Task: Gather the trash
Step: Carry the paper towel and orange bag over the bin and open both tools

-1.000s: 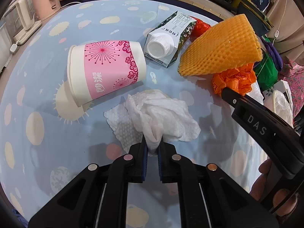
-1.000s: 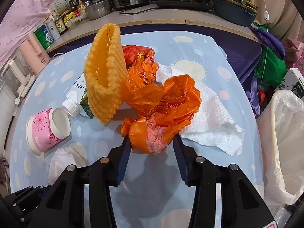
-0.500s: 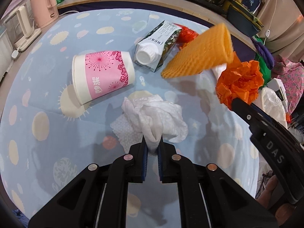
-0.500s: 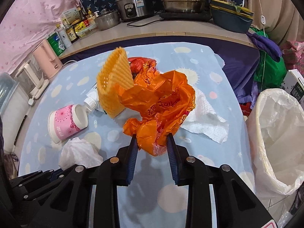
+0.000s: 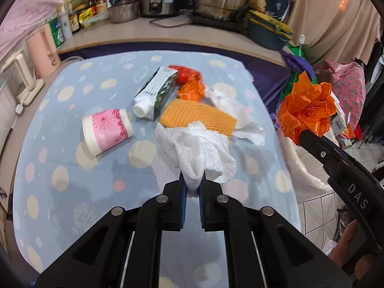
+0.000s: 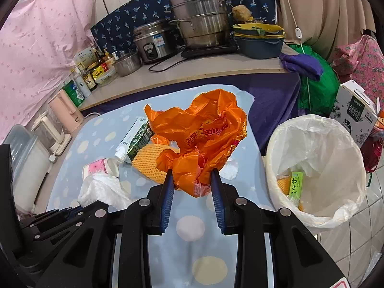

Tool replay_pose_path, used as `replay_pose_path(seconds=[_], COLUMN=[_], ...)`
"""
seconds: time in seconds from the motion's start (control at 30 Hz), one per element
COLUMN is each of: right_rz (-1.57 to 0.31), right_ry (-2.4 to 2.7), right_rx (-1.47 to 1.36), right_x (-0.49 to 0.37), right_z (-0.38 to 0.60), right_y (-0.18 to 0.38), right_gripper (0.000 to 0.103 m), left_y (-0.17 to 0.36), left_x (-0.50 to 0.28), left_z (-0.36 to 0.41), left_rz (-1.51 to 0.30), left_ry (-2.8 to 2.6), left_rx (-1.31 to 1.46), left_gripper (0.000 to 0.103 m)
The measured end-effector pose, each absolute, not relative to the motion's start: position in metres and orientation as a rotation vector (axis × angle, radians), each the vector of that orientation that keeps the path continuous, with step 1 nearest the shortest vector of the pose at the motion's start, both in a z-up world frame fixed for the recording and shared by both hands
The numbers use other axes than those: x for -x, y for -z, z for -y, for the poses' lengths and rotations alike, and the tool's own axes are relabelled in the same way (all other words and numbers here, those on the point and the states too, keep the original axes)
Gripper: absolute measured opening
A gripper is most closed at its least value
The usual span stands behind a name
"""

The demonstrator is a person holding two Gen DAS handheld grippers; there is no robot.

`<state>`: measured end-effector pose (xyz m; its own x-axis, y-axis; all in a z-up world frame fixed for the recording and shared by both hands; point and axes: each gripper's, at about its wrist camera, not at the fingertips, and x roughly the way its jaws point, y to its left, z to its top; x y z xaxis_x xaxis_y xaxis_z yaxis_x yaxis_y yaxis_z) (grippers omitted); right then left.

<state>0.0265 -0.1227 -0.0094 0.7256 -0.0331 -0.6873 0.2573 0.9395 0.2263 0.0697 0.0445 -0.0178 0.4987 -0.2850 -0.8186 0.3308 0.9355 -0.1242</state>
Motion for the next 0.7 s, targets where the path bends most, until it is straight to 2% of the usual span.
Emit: replay_pose_path(seconds=[0.33, 0.7], right_rz=[-0.691, -0.678], right_ry=[0.249, 0.383], right_rx=[-0.364, -0.456], right_x=[0.014, 0.049], right_z=[0.169, 0.239], right_y=[-0.008, 0.006], right_gripper=[0.029, 0.029], left_y=[-0.014, -0.027], left_x=[-0.041, -0.022], left_z=[0.003, 0.073], left_rz=[-0.909, -0.868], left_ry=[0.476, 0.585], left_rx=[-0.114, -0.184], left_gripper=[0.008, 0.008])
